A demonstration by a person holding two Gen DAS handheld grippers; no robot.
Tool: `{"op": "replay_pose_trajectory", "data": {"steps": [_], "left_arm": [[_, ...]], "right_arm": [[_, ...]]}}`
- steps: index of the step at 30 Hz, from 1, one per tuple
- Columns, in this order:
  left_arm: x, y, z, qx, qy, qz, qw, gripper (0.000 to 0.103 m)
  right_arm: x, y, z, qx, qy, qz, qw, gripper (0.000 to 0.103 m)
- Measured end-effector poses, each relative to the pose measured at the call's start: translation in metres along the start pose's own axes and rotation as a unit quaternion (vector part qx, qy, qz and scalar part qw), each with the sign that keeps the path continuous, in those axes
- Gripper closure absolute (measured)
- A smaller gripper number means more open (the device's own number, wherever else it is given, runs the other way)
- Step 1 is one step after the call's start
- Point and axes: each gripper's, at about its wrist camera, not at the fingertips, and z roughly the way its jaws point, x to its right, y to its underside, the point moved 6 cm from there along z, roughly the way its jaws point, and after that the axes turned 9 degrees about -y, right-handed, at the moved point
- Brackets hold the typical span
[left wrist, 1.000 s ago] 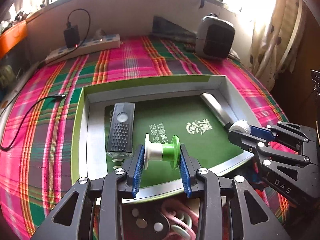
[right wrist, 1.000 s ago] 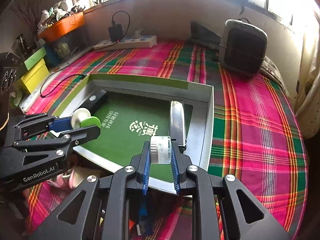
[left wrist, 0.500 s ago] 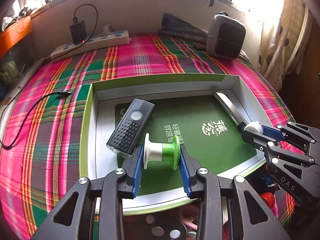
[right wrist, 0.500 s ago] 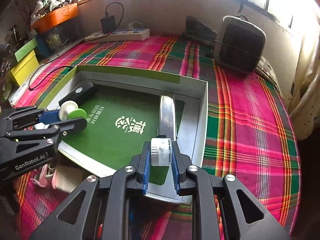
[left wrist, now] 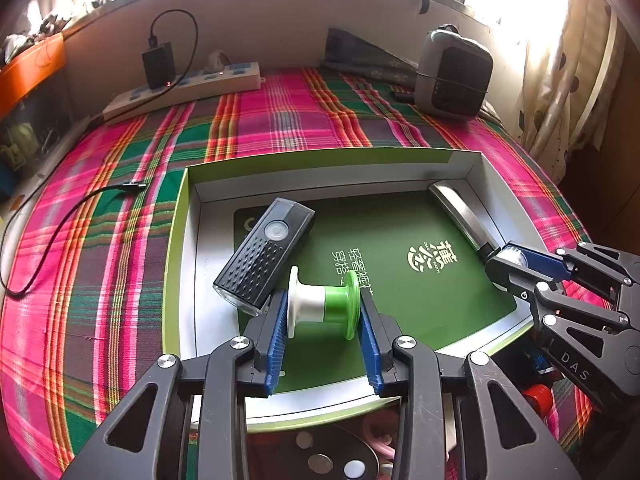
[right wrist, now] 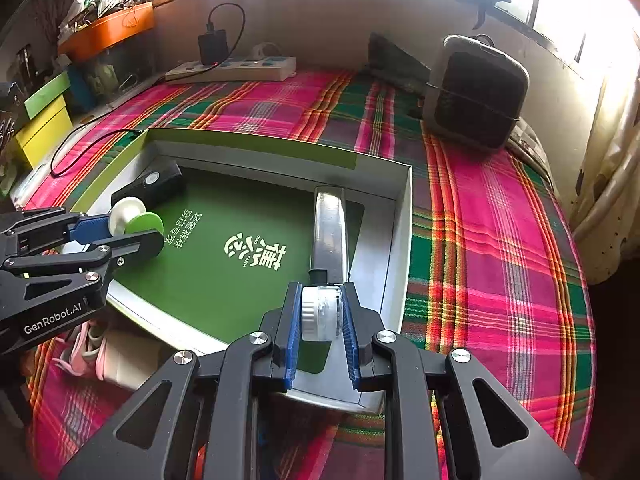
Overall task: Organize rigid objects
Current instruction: 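Carry the spool and white container in both grippers into the green box, then open both grippers to release the spool and container inside the box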
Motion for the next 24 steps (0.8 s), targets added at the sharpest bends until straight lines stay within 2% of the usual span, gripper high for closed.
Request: {"op": "replay_pose_trajectory", "data": {"steps": [7,13,18,24], "left_arm": [[0.0002,0.0004,0.0002,0.0,0.0,0.001,1.0,0.07],[0.0018,0.0013,-0.0012,0.001,0.005,0.002,1.0,0.067],[0.0042,0.0026,-0.0021,0.002,0.01,0.003,0.9999,0.064],[0.0043,0.0036,-0.0073,0.009,0.005,0.002,0.9999,0.062]], "right_arm": [[0.0004,-0.0006,0.0005,0.002,-0.009,0.006,1.0,0.083],[-0.0014,-0.0007,0.0,0.007,-0.019,0.012,1.0,0.077],[-0.0045,-0.0016,-0.0012,0.013,-0.029,0.015,0.999,0.065],[-0.0041,-0.0013,-0.0037,0.018,-0.028,0.021,0.999,0.063]]}}
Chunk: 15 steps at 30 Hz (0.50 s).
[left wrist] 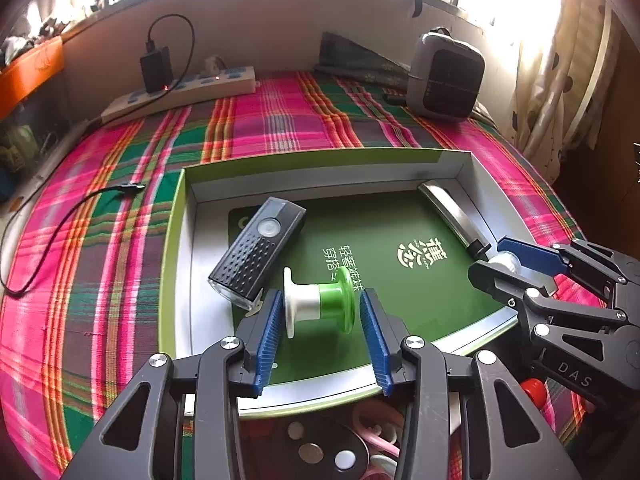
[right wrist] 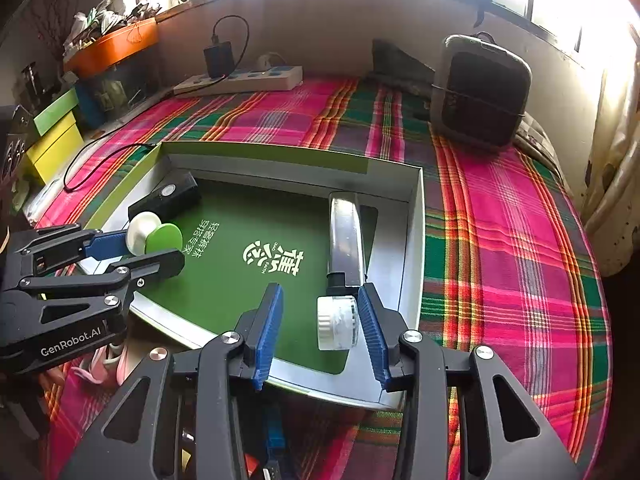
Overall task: Organize rigid objects
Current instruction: 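Open both grippers to release the spool and container inside the box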
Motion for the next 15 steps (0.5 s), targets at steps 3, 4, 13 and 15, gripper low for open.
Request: {"op": "replay_pose_trajectory", "data": {"steps": [3,4,13,15], "left_arm": [[-0.002,0.001,-0.004,0.003,0.005,-0.006,1.0,0.06],[-0.002,0.001,-0.005,0.004,0.005,-0.006,1.0,0.06],[-0.005,0.006,-0.019,0.021,-0.001,-0.005,0.9998,0.06],[-0.005,0.007,-0.023,0.025,0.0,-0.004,0.9997,0.06]], "right_arm": [[0.002,0.0,-0.002,0.004,0.001,0.005,1.0,0.063],[0.002,0.0,-0.003,0.005,0.0,0.007,1.0,0.063],[0.001,0.003,-0.01,0.016,-0.001,0.012,1.0,0.062],[0.0,0.004,-0.013,0.02,-0.002,0.013,1.0,0.062]]}}
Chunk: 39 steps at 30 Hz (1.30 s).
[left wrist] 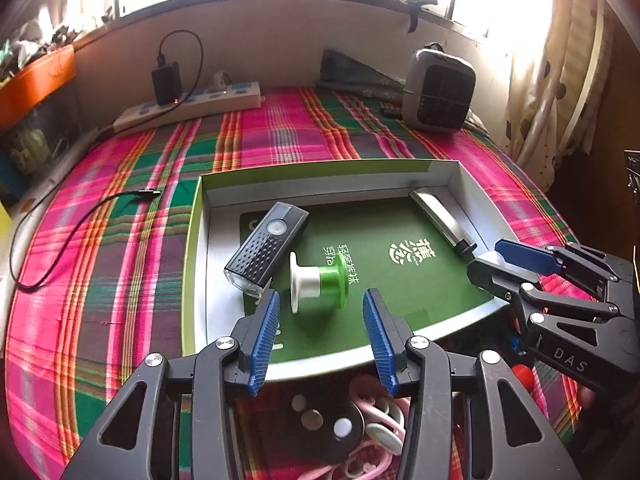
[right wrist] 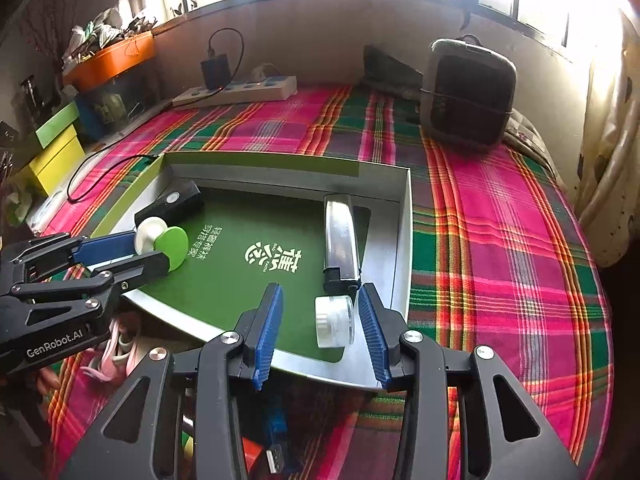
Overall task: Organize rigid objects
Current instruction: 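Open both grippers to release the spool and container inside the box, then withdraw both open grippers from the box toward the remaining objects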
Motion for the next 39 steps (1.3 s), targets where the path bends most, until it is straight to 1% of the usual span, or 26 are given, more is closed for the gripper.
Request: {"op": "replay_pose_trajectory", "data": {"steps": [7,15,17,24,33,36,39], "left_arm": [[-0.002,0.004,-0.013,0.011,0.008,-0.006,0.9999,0.06],[-0.008,0.011,-0.029,0.023,0.006,-0.017,0.9996,0.06],[-0.01,0.013,-0.034,0.028,0.01,-0.02,0.9993,0.06],[-0.02,0.024,-0.044,0.03,0.008,-0.037,0.9988,0.06],[-0.032,0.039,-0.059,0.034,0.016,-0.057,0.9977,0.06],[-0.036,0.047,-0.062,0.034,0.018,-0.062,0.9973,0.06],[-0.041,0.055,-0.061,0.027,0.022,-0.069,0.997,0.06]], "right_arm": [[-0.003,0.003,-0.008,0.012,-0.002,0.006,1.0,0.062],[-0.004,0.007,-0.022,0.027,-0.001,0.015,1.0,0.062],[-0.005,0.009,-0.025,0.031,-0.002,0.017,0.999,0.062],[-0.005,0.016,-0.035,0.038,-0.001,0.023,0.999,0.062],[-0.013,0.027,-0.05,0.05,-0.01,0.015,0.999,0.062],[-0.016,0.031,-0.054,0.055,-0.021,0.013,0.998,0.062],[-0.024,0.036,-0.057,0.056,-0.055,0.007,0.997,0.062]]}}
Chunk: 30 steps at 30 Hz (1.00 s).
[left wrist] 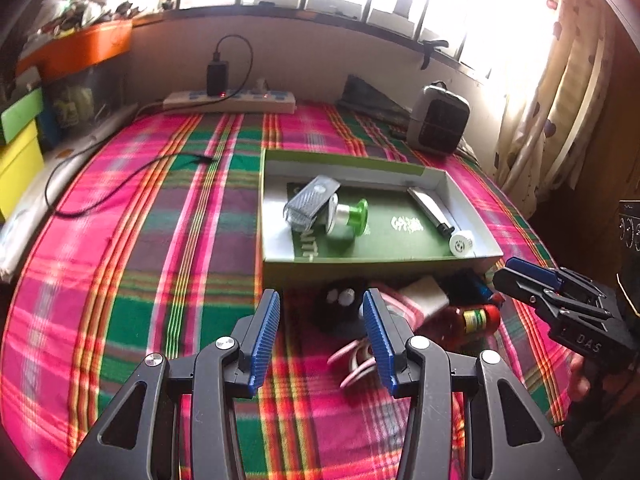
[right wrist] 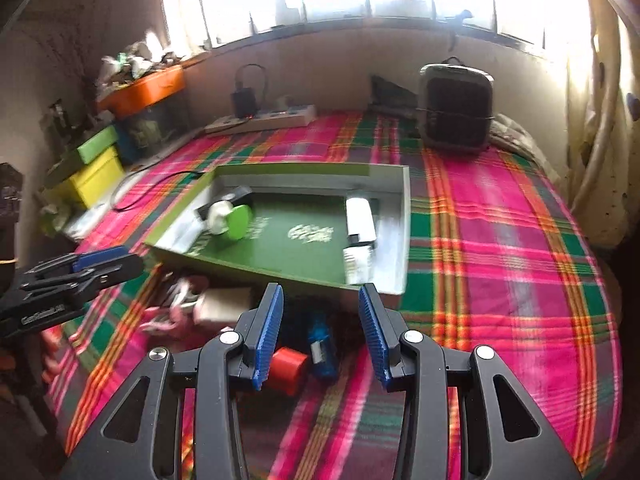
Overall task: Organize rigid objects
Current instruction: 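Withdraw both open grippers from the box toward the remaining objects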
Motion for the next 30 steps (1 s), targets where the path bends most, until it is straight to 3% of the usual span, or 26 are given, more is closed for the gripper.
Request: {"op": "replay_pose_trajectory", "data": {"steps": [11,30], "left_arm": [[-0.005,0.023,0.005,-0.026,0.026,-0.002,0.9993,0.06],[0.023,0.04,0.003,-0.042,0.069,0.041,0.9959,0.06]], "right_arm": [[-0.024,0.014,0.006,-0.026,-0.071,-0.023,0.997,0.062],[-0.05,0.038,0.001,-0.073,-0.059,-0.093,0.991,0.062]]}}
